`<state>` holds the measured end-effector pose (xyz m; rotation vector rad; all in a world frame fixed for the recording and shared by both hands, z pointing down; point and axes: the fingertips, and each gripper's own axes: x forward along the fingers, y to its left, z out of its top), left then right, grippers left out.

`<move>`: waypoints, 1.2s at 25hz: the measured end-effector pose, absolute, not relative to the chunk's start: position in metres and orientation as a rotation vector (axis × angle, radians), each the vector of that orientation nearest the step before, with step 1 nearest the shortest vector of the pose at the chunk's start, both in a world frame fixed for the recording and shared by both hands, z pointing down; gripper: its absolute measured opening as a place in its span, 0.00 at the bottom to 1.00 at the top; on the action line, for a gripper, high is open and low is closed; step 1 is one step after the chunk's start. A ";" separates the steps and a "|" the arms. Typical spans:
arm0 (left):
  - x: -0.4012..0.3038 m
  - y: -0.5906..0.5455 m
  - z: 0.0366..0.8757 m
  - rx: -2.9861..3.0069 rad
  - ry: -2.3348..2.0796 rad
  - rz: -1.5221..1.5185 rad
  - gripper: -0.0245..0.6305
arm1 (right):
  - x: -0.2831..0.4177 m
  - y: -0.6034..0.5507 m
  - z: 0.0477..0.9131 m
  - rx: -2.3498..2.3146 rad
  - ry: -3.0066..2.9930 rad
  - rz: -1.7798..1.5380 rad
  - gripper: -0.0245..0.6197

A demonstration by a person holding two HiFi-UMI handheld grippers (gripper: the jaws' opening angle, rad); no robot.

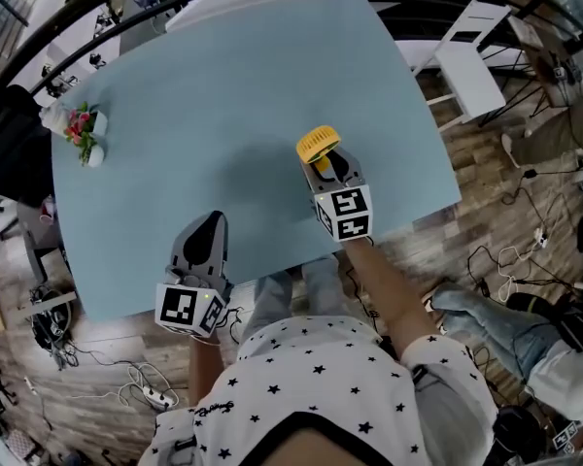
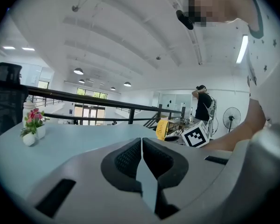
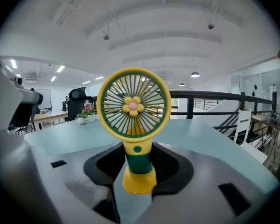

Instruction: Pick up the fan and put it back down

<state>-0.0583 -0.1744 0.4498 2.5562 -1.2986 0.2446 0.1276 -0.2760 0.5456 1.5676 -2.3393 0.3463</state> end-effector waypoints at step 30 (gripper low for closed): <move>-0.071 -0.151 0.456 2.521 -1.320 0.298 0.09 | 0.128 -0.257 0.599 1.569 -2.258 0.441 0.31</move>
